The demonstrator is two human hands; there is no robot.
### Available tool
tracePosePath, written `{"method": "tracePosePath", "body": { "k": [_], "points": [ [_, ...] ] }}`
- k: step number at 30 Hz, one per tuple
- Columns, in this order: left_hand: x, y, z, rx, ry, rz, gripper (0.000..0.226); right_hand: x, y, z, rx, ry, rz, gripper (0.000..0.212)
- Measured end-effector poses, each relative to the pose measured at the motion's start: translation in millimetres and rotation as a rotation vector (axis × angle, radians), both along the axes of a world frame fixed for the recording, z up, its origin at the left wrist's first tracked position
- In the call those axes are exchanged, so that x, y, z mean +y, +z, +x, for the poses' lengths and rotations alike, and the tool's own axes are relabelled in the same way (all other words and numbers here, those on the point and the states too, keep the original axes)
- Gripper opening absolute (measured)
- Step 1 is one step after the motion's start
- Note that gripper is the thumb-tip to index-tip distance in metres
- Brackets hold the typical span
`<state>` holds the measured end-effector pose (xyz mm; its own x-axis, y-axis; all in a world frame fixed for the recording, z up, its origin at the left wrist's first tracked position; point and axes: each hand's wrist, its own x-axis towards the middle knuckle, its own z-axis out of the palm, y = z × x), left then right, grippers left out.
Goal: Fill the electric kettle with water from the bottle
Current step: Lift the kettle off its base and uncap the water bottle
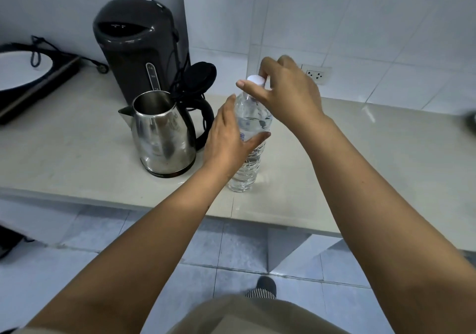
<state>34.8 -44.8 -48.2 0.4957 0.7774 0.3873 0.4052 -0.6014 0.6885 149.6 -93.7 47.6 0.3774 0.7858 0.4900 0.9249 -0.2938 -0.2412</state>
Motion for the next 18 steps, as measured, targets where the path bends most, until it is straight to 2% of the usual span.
{"method": "tracePosePath", "body": {
  "k": [2, 10, 15, 18],
  "points": [
    [1.3, -0.6, -0.4, 0.015, -0.008, 0.015, 0.103, 4.9, 7.1, -2.4, -0.04, 0.006, -0.072, 0.047],
    [22.1, 7.4, -8.8, 0.12, -0.125, 0.021, 0.101, 7.3, 24.3, -3.3, -0.003, 0.139, -0.272, 0.028],
    [26.2, 7.8, -11.5, 0.124, -0.163, 0.013, 0.102, 4.8, 32.5, -0.5, 0.025, 0.18, -0.347, 0.03],
    [25.2, 7.3, -10.8, 0.12, -0.164, 0.004, 0.102, 5.9, 30.5, 0.0, 0.035, 0.101, -0.312, 0.036]
  ]
}}
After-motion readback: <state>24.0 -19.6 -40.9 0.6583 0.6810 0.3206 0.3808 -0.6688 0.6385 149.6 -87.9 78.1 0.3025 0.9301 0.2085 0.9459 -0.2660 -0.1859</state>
